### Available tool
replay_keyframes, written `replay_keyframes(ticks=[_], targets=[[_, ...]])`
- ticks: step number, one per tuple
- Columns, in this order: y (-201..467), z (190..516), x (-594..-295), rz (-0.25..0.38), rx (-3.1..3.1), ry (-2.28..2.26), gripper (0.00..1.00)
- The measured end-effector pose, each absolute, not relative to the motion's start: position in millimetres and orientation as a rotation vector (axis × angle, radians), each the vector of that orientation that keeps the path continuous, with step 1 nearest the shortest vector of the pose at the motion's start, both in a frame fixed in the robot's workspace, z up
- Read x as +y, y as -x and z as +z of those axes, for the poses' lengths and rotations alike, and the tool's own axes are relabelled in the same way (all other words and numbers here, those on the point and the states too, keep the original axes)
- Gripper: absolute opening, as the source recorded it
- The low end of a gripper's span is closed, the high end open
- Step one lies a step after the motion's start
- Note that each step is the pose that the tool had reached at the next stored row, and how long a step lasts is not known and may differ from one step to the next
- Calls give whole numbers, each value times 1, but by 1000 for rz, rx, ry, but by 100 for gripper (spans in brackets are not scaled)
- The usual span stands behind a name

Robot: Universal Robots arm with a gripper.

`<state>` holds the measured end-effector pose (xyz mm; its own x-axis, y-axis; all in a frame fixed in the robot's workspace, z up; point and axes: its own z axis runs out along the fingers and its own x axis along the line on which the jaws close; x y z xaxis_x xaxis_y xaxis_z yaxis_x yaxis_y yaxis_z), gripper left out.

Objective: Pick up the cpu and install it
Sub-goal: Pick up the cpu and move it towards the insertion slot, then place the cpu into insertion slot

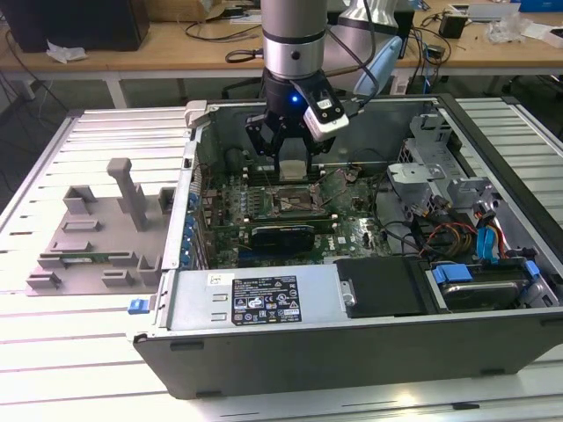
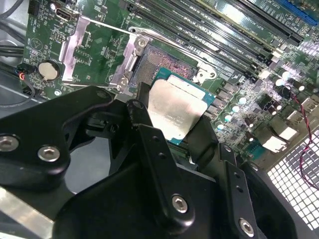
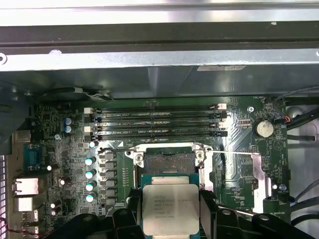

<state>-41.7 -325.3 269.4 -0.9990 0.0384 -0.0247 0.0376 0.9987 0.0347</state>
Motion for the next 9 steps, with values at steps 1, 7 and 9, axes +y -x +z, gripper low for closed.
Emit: replay_keyframes(ticks=[1,7,9], targets=[[42,269,-325,53,3115,-59,55],[42,269,-325,53,3115,-59,55],[42,269,-325,53,3115,-59,55]])
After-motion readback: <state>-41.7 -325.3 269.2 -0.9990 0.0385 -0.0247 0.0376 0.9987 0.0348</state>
